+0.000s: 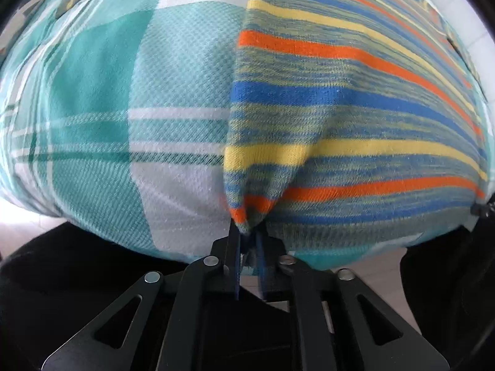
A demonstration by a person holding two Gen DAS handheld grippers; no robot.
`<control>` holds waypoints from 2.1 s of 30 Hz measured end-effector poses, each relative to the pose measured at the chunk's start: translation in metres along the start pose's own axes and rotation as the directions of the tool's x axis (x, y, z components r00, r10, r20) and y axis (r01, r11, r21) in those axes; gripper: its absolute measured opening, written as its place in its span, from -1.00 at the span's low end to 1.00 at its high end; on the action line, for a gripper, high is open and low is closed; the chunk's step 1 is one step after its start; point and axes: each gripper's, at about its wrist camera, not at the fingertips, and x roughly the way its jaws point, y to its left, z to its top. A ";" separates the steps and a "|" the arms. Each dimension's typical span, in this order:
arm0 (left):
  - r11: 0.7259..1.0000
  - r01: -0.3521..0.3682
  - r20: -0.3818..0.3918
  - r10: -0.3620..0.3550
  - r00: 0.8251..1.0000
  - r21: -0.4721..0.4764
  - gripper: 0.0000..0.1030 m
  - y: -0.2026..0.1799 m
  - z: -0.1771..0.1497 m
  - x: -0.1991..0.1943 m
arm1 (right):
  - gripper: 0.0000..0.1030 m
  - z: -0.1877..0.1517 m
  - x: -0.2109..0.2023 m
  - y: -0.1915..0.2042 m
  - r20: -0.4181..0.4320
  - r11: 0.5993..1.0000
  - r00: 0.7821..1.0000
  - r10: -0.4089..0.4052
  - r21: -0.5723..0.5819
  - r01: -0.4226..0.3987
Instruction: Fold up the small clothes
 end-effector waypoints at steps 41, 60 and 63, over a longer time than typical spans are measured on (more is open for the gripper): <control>0.960 -0.024 0.544 0.179 0.819 -0.279 0.99 0.070 0.124 -0.008 | 0.79 0.070 -0.035 -0.090 0.684 0.934 0.636 -0.357 0.271 0.232; 0.962 -0.089 0.492 0.210 0.845 -0.257 0.99 0.063 0.132 -0.005 | 0.84 0.073 -0.032 -0.090 0.673 0.933 0.647 -0.360 0.270 0.238; 0.964 -0.102 0.483 0.213 0.849 -0.246 0.99 0.061 0.134 -0.003 | 0.85 0.073 -0.032 -0.091 0.673 0.934 0.647 -0.358 0.270 0.236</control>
